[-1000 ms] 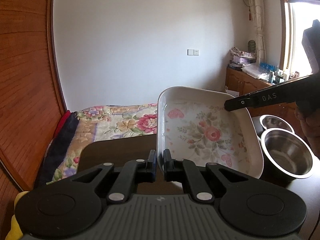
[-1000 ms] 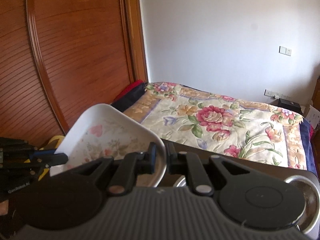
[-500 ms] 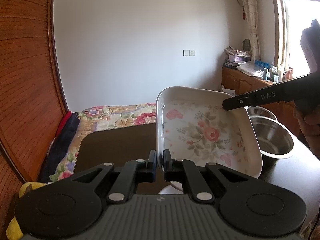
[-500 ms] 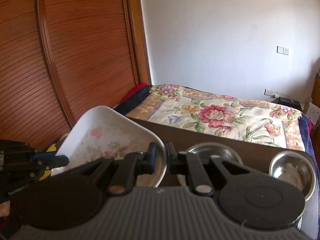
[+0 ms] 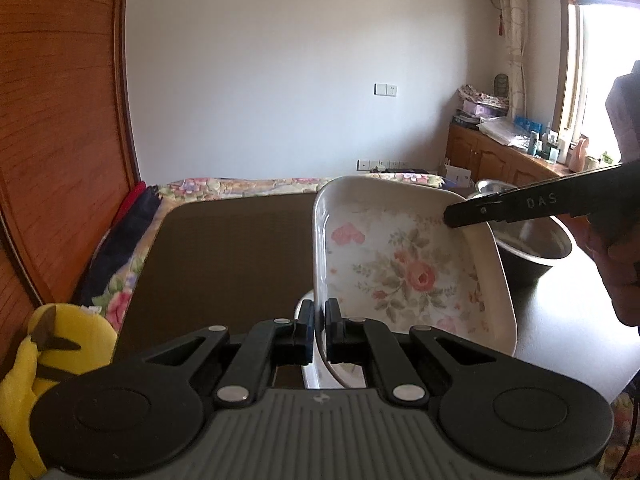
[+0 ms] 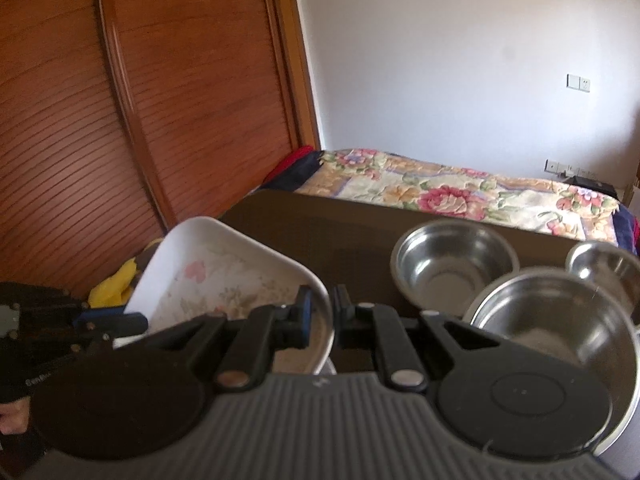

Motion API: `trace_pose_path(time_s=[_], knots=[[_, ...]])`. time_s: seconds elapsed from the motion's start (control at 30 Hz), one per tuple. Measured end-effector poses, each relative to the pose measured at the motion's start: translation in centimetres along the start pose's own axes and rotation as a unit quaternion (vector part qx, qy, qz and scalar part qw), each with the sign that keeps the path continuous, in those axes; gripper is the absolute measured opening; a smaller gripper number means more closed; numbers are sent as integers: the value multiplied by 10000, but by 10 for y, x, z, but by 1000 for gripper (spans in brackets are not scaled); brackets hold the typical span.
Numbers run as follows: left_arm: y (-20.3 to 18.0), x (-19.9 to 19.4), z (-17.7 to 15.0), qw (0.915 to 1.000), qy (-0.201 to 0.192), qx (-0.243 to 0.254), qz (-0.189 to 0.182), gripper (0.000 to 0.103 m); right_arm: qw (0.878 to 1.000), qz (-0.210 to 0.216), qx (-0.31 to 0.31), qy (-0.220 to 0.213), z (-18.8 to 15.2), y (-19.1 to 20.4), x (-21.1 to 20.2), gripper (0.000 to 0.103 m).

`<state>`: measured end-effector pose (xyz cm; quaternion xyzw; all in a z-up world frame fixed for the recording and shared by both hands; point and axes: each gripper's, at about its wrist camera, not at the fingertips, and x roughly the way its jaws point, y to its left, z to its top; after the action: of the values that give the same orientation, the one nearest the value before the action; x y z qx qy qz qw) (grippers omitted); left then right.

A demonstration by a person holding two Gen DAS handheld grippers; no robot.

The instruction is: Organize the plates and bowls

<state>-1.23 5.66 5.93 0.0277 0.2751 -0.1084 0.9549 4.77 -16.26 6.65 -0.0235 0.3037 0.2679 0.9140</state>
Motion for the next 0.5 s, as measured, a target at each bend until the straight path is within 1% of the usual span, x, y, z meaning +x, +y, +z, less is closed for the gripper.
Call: trace_pose_path(time_s=[0.2, 0.3, 0.5], knots=[[-1, 5, -12, 9999, 138, -56, -37, 13, 9999, 97, 17, 119, -15, 3, 5, 14], [-2, 6, -14, 9998, 163, -53, -43, 13, 9997, 111, 44, 193, -19, 3, 8, 14], [0, 10, -15, 9998, 193, -81, -35, 13, 9997, 97, 75, 203, -25, 3, 10, 15]])
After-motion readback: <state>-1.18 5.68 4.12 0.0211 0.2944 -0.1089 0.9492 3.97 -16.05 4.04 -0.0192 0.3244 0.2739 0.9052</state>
